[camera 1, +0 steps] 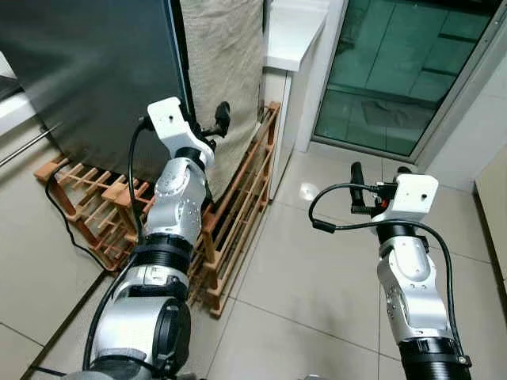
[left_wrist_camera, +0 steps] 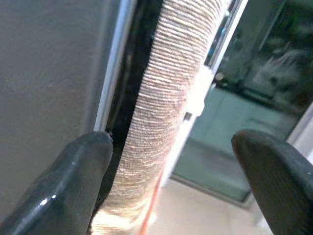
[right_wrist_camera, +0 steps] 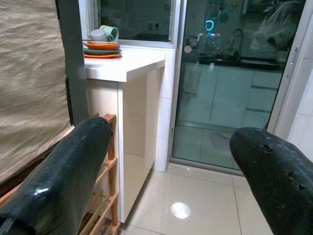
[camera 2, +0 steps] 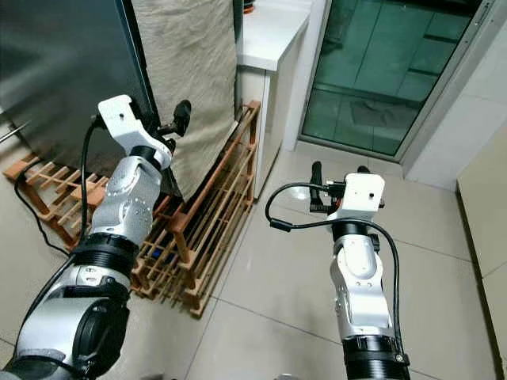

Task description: Restocking fridge

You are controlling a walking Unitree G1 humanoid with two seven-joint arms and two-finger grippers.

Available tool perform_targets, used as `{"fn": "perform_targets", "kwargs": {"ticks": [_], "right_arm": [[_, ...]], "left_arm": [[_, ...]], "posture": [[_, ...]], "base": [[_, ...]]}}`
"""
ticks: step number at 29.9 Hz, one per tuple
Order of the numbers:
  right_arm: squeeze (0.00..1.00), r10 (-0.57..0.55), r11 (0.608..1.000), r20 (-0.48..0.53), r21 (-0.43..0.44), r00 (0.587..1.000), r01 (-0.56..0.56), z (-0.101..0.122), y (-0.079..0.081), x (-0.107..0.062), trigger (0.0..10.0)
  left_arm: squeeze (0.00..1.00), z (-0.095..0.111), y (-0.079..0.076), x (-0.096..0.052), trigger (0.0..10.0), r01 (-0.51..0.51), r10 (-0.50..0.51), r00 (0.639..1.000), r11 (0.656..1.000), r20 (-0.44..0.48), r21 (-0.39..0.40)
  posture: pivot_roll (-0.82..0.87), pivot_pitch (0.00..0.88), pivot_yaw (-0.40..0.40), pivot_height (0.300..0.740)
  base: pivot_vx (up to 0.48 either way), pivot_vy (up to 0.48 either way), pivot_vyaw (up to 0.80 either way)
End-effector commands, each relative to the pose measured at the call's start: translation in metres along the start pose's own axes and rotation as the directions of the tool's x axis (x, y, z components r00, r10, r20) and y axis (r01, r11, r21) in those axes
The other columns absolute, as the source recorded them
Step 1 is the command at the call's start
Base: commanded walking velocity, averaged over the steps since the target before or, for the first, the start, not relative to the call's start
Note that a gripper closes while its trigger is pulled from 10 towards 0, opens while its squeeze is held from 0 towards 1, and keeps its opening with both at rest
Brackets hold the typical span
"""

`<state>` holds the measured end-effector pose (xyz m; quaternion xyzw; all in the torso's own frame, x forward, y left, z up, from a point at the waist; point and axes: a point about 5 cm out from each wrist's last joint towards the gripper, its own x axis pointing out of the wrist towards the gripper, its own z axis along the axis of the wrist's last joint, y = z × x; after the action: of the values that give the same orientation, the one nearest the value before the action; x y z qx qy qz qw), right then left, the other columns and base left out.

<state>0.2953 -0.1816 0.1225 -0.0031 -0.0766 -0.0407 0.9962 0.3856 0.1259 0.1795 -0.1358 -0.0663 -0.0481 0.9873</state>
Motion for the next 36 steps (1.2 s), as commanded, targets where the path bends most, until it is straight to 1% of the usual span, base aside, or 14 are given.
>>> {"fn": "perform_targets", "kwargs": {"ticks": [1, 7, 10, 11, 12, 18, 20, 21, 22, 24, 25, 28, 31, 36], "right_arm": [[0.0, 0.0, 1.0, 0.018, -0.008, 1.0, 0.0, 0.006, 0.0, 0.003, 10.0], [0.0, 0.004, 1.0, 0.019, -0.002, 1.0, -0.004, 0.006, 0.003, 0.003, 10.0], [0.0, 0.008, 1.0, 0.019, 0.0, 1.0, -0.008, 0.006, 0.003, 0.003, 10.0], [0.0, 0.011, 1.0, 0.02, 0.001, 1.0, -0.011, 0.007, 0.004, 0.003, 10.0], [0.0, 0.012, 1.0, 0.021, 0.001, 1.0, -0.012, 0.007, 0.004, 0.004, 10.0], [0.0, 0.016, 1.0, 0.023, 0.002, 1.0, -0.016, 0.008, 0.005, 0.005, 10.0], [0.0, 0.015, 1.0, 0.027, 0.001, 1.0, -0.015, 0.009, 0.005, 0.005, 10.0], [0.0, 0.004, 1.0, 0.038, 0.007, 0.999, -0.004, 0.012, 0.002, 0.004, 10.0], [0.0, 0.004, 1.0, 0.038, 0.007, 0.999, -0.004, 0.012, 0.002, 0.004, 10.0], [0.0, -0.026, 0.999, 0.064, 0.024, 0.998, 0.025, 0.018, -0.001, 0.0, 10.0], [0.0, -0.026, 0.999, 0.064, 0.024, 0.998, 0.025, 0.018, -0.001, 0.0, 10.0], [0.0, -0.059, 0.998, 0.105, 0.04, 0.993, 0.055, 0.031, -0.008, -0.013, 10.0], [0.0, -0.073, 0.997, 0.12, 0.046, 0.99, 0.068, 0.037, -0.013, -0.027, 10.0], [0.0, -0.076, 0.996, 0.1, 0.059, 0.992, 0.07, 0.031, -0.013, -0.033, 10.0]], "left_arm": [[0.0, 0.012, -0.016, 0.008, 10.0, 0.066, -0.068, 0.997, 0.997, 0.032, 0.04], [0.0, 0.009, -0.051, 0.001, 10.0, 0.287, -0.287, 0.958, 0.958, 0.028, -0.021], [0.0, 0.01, -0.074, -0.006, 10.0, 0.422, -0.42, 0.906, 0.903, 0.048, -0.075], [0.0, 0.013, -0.094, -0.014, 10.0, 0.533, -0.529, 0.846, 0.838, 0.068, -0.116], [0.0, 0.015, -0.102, -0.018, 10.0, 0.569, -0.562, 0.823, 0.812, 0.084, -0.131], [0.0, 0.019, -0.122, -0.035, 10.0, 0.674, -0.666, 0.738, 0.726, 0.103, -0.133], [0.0, 0.019, -0.112, -0.034, 10.0, 0.639, -0.632, 0.769, 0.761, 0.093, -0.111], [0.0, 0.022, -0.086, -0.034, 10.0, 0.552, -0.546, 0.833, 0.831, 0.088, -0.071], [0.0, 0.022, -0.086, -0.034, 10.0, 0.552, -0.546, 0.833, 0.831, 0.088, -0.071], [0.0, 0.027, -0.051, -0.039, 10.0, 0.421, -0.418, 0.903, 0.907, 0.101, -0.01], [0.0, 0.027, -0.051, -0.039, 10.0, 0.421, -0.418, 0.903, 0.907, 0.101, -0.01], [0.0, 0.037, -0.008, -0.058, 10.0, 0.248, -0.262, 0.956, 0.962, 0.129, 0.111], [0.0, 0.045, 0.016, -0.076, 10.0, 0.105, -0.134, 0.979, 0.977, 0.152, 0.185], [0.0, 0.051, 0.029, -0.086, 10.0, -0.017, -0.031, 0.985, 0.962, 0.171, 0.273]], "posture": [[-0.14, 0.0, 0.004, 0.74], [-0.14, 0.0, 0.004, 0.74], [-0.13, 0.0, 0.0, 0.74], [-0.13, 0.0, -0.003, 0.74], [-0.13, 0.0, -0.003, 0.74], [-0.13, 0.0, -0.003, 0.74], [-0.13, 0.0, -0.003, 0.74], [-0.13, 0.0, 0.007, 0.74], [-0.13, 0.0, 0.007, 0.74], [-0.12, 0.0, 0.008, 0.74], [-0.12, 0.0, 0.008, 0.74], [-0.11, 0.0, 0.005, 0.74], [-0.09, 0.0, -0.001, 0.74], [-0.08, 0.0, -0.008, 0.74]], "base": [[0.0, 0.0, 0.0], [0.0, 0.0, 0.0], [0.0, 0.0, 0.0], [0.0, 0.0, 0.0], [0.0, 0.0, 0.0], [0.0, 0.0, 0.0], [0.0, 0.0, 0.0], [0.0, 0.0, 0.0], [0.0, 0.0, 0.0], [0.0, 0.0, 0.0], [0.0, 0.0, 0.0], [0.0, 0.0, 0.0], [0.0, 0.0, 0.0], [0.0, 0.0, 0.0]]}}
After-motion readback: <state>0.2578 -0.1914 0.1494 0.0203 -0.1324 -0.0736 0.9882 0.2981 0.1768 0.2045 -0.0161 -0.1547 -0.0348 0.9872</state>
